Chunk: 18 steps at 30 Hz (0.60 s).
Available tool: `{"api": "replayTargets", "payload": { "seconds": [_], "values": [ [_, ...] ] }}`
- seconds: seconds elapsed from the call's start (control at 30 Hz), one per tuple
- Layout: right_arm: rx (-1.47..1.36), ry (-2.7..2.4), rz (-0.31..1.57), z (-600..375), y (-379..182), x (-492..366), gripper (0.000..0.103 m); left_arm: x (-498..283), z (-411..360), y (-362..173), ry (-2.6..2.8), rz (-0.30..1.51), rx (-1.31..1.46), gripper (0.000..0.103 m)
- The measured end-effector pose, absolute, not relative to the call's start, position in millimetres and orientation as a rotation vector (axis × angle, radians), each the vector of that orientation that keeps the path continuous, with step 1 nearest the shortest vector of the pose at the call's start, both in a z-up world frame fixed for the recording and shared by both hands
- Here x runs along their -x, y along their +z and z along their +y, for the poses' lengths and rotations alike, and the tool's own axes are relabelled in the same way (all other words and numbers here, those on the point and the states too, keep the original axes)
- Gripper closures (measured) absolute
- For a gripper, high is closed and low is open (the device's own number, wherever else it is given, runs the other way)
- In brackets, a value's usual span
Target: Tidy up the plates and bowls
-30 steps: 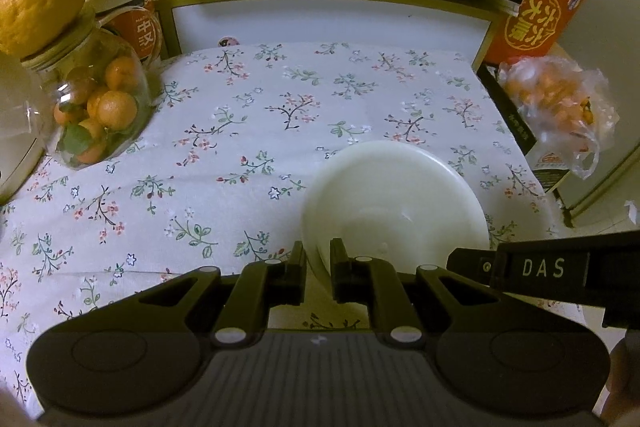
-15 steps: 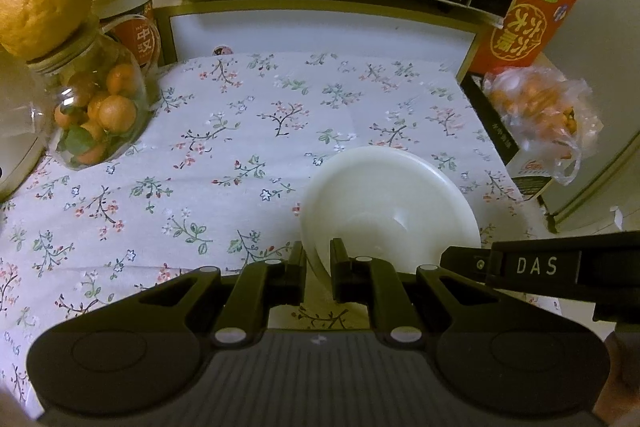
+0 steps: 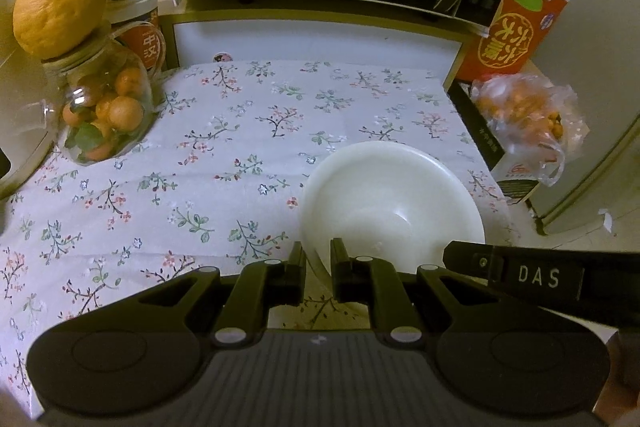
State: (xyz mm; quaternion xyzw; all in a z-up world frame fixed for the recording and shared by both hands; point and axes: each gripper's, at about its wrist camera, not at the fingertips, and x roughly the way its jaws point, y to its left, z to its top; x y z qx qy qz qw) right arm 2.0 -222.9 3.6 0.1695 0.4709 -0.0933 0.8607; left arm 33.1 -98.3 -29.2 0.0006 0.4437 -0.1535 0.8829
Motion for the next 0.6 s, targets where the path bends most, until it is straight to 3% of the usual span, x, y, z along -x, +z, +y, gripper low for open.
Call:
{"api": "replayTargets", "payload": {
  "seconds": [0.6],
  "values": [
    [-0.217,-0.197,0.889,-209.3,34.1,45.1,0.090,4.3,-97.4,-6.8,-0.344,0.865,0.064,0.092]
  ]
}}
